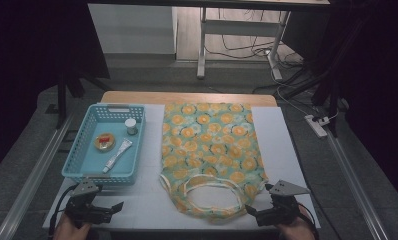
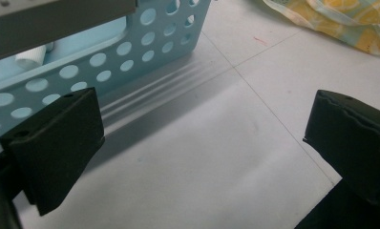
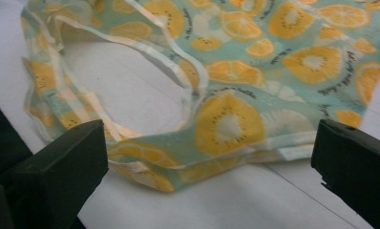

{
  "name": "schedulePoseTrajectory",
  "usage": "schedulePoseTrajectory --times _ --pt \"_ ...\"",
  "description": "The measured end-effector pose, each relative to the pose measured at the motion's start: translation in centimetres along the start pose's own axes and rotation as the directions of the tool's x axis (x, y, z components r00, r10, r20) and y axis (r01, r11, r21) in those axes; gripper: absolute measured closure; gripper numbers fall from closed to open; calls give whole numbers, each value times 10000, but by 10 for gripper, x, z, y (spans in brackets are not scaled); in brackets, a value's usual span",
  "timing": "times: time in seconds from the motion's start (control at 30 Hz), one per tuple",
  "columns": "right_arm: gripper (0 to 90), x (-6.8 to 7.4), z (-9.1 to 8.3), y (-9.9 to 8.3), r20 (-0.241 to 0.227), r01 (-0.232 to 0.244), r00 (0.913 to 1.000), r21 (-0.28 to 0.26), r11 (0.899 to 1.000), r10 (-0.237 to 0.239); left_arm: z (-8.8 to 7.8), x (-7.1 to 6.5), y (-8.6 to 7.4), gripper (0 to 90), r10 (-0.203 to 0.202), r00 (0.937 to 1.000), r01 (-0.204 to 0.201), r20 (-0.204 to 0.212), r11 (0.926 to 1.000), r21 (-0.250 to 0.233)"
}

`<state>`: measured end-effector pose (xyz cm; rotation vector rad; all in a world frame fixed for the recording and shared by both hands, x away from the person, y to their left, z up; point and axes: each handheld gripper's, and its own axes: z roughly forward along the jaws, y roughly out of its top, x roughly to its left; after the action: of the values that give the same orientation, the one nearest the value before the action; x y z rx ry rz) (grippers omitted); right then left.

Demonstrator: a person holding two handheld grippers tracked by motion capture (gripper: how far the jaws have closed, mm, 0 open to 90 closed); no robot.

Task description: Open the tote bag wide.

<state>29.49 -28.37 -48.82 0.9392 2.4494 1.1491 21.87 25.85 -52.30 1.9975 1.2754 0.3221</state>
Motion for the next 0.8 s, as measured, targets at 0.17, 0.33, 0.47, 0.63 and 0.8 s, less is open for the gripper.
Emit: schedulePoseTrajectory --times 0.17,0.33,0.47,0.63,0.8 --pt "0 3 4 5 -31 83 10000 238 9997 -83 1 -1 0 0 47 10000 -47 1 10000 36" --pt "0 9 9 11 -241 38 9997 356 9994 -30 0 0 0 0 40 10000 -40 26 10000 49" --pt "0 15 15 16 -590 181 9981 462 9988 -154 1 -1 0 0 56 10000 -56 6 10000 42" --pt "0 22 24 22 -850 397 9958 648 9971 -341 1 0 0 0 54 10000 -54 24 10000 50" --pt "0 29 34 28 -1111 588 9926 843 9947 -492 1 -1 0 0 91 10000 -92 37 9999 88"
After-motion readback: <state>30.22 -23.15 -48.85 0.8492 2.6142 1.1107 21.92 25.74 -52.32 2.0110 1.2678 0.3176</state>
